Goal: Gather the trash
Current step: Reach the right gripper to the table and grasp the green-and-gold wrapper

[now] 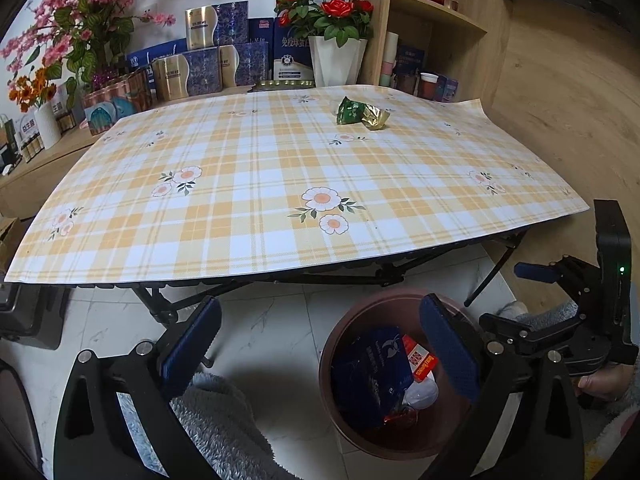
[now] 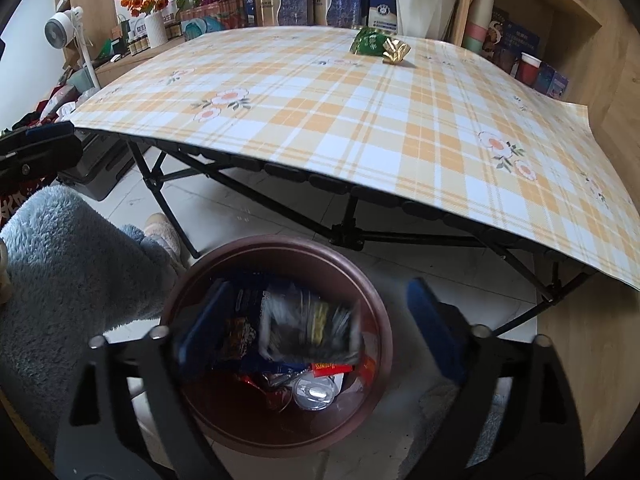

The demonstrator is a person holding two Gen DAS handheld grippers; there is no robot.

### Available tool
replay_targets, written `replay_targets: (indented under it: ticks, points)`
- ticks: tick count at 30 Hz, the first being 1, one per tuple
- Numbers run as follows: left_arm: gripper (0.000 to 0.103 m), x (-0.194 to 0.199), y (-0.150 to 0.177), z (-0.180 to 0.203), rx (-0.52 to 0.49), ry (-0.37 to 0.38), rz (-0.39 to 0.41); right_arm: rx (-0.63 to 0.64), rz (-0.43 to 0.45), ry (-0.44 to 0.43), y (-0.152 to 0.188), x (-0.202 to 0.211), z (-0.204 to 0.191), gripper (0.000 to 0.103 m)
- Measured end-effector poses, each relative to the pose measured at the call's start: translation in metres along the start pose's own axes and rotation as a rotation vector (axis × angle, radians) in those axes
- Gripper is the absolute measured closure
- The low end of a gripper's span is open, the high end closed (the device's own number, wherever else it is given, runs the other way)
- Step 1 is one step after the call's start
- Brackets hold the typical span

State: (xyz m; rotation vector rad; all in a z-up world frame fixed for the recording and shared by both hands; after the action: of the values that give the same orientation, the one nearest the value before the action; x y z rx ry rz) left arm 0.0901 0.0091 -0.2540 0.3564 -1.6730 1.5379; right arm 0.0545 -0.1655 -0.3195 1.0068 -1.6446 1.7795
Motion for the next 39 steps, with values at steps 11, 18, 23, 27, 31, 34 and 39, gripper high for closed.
replay_targets:
  ticks: [11, 18, 23, 27, 31, 34, 39]
  points:
    - [0.006, 0.007, -0.004, -0.014, 0.065, -0.018, 0.026, -0.047, 0.025, 0.001, -0.004, 0.005, 0.009, 0.008]
    - [0.006, 0.009, -0.007, -0.013, 0.062, -0.022, 0.034, -0.072, 0.035, -0.008, -0.006, 0.006, 0.012, 0.008]
    - [0.006, 0.006, -0.006, -0.02, 0.093, -0.024, 0.024, -0.085, 0.044, -0.015, -0.007, 0.007, 0.013, 0.008]
    - [0.006, 0.005, -0.006, -0.024, 0.115, -0.024, 0.017, -0.095, 0.059, -0.015, -0.011, 0.011, 0.016, 0.008]
    - [0.006, 0.003, -0.006, -0.024, 0.11, -0.027, 0.009, -0.118, 0.074, -0.021, -0.015, 0.015, 0.024, 0.008]
    - [0.006, 0.006, -0.011, -0.025, 0.109, -0.04, 0.02, -0.139, 0.075, -0.016, -0.018, 0.017, 0.033, 0.007]
    - [0.006, 0.009, -0.023, -0.034, 0.136, -0.047, 0.032, -0.125, 0.048, -0.013, -0.034, 0.015, 0.052, 0.007]
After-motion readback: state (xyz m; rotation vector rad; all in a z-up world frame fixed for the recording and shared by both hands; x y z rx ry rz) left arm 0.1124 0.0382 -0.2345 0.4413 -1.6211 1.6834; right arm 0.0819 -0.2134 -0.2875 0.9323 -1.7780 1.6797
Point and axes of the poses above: each gripper's, at about its wrist camera, not at the fingertips, and x roughly against the way its jaws point, z to its right, y to its underside, the point moved 9 cm from there along -x, roughly the way its jaws point, and after that the axes turned 1 degree about -z, right-handed, at the moved point
